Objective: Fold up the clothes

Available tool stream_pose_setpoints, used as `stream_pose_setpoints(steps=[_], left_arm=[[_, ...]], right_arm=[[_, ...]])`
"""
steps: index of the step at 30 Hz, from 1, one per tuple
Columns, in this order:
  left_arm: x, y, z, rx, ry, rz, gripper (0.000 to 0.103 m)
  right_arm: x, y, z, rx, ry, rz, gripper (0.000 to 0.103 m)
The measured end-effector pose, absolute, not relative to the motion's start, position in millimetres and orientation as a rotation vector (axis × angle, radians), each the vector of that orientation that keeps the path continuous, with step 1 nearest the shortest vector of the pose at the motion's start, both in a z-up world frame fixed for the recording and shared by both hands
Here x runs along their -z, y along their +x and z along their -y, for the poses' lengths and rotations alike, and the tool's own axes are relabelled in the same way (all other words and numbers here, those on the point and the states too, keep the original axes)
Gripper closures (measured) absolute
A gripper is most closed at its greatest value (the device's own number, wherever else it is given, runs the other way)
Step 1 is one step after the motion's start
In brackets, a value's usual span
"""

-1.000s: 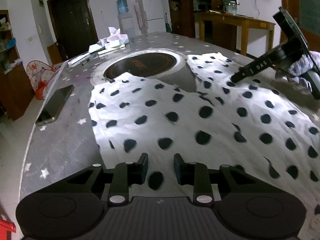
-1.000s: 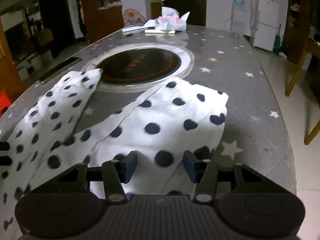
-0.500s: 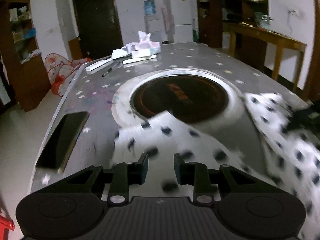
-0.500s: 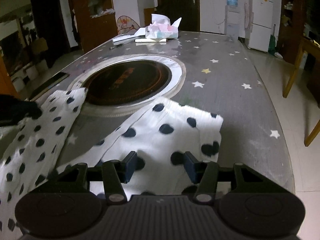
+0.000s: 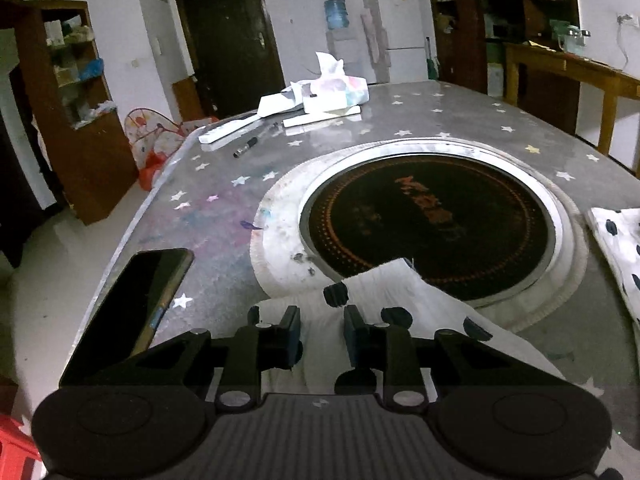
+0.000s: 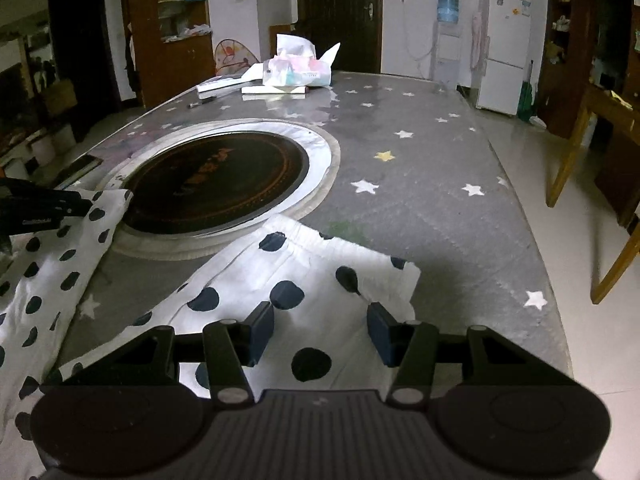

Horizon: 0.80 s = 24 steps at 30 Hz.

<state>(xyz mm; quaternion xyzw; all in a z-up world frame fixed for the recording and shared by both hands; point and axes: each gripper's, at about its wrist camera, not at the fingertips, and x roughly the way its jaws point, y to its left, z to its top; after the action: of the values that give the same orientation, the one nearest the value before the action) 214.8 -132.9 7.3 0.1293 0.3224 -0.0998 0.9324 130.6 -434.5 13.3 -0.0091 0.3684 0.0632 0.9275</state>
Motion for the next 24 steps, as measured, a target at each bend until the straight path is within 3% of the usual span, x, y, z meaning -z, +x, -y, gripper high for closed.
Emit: stream_pose_setpoints(steps=[2, 6, 15, 24], left_arm=[[-9.8, 211.6, 132.2, 0.204, 0.255, -0.662, 0.075], [-19.8, 194.4, 130.1, 0.209, 0.253, -0.650, 0.055], [-38.0, 116.0, 121.8, 0.269, 0.269, -0.637, 0.034], [-33.7, 14.9, 104.3, 0.311, 0.311, -0.625, 0.031]], right_arm=[[-15.8, 125.2, 433.9, -0.143, -0.012, -0.755, 0.050], [-22.3, 107.3, 428.8, -0.172, -0.027, -0.769, 0.050], [-34.9, 37.5, 406.8, -0.276, -0.053, -0.791, 0.049], [-37.5, -36.9, 378.3, -0.369, -0.114, -0.789, 0.049]])
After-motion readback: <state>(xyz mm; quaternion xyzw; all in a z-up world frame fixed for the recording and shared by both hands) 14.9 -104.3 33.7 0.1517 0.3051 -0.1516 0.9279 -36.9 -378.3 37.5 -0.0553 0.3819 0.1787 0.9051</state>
